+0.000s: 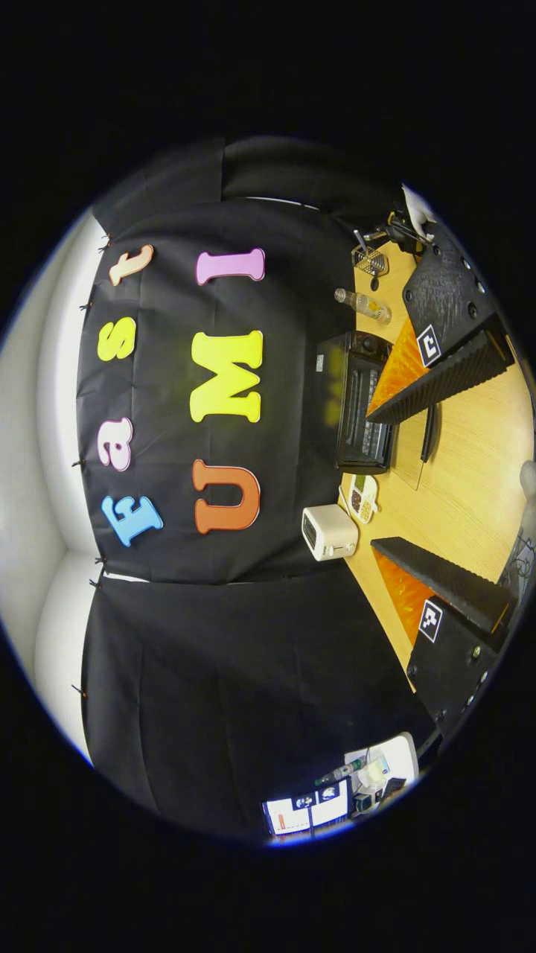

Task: Open the electric oven with the left hand, put the food in, and close the electric oven.

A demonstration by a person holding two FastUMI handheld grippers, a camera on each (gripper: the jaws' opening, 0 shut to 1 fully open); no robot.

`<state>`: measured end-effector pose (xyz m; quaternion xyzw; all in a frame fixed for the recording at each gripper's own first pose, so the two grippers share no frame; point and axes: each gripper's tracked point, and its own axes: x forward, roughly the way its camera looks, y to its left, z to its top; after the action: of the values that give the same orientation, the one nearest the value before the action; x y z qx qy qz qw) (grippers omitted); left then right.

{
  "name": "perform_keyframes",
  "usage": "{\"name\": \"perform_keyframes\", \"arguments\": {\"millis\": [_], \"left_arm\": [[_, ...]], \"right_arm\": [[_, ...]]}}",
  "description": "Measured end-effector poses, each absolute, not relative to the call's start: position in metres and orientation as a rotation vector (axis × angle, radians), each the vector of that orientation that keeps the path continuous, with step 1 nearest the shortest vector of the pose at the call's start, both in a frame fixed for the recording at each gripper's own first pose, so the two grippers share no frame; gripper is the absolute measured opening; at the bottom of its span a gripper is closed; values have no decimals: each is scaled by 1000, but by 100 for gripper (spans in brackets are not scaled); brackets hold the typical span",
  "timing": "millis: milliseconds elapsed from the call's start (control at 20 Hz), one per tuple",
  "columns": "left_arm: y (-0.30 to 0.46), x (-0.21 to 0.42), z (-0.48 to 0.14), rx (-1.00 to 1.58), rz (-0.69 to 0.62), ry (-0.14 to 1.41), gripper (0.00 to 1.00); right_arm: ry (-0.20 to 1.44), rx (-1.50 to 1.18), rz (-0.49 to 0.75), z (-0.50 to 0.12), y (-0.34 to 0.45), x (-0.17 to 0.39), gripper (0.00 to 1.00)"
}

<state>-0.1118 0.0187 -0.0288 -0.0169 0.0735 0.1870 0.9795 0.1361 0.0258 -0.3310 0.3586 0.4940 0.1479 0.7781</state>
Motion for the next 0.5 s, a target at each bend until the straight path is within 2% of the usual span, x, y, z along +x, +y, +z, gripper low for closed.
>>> {"name": "perform_keyframes", "arguments": {"millis": [150,200,250,500], "left_arm": [[28,-105,-30,-18,304,152,97],[33,-103,-32,-8,283,156,97],[39,-101,-32,0,263,157,98],[68,-97,-33,19,178,170,98]], "right_arm": [[998,809,275,-304,34,128,4],[972,813,264,-295,41,127,0],[947,826,254,-286,49,125,4],[841,976,236,-249,124,121,0]]}}
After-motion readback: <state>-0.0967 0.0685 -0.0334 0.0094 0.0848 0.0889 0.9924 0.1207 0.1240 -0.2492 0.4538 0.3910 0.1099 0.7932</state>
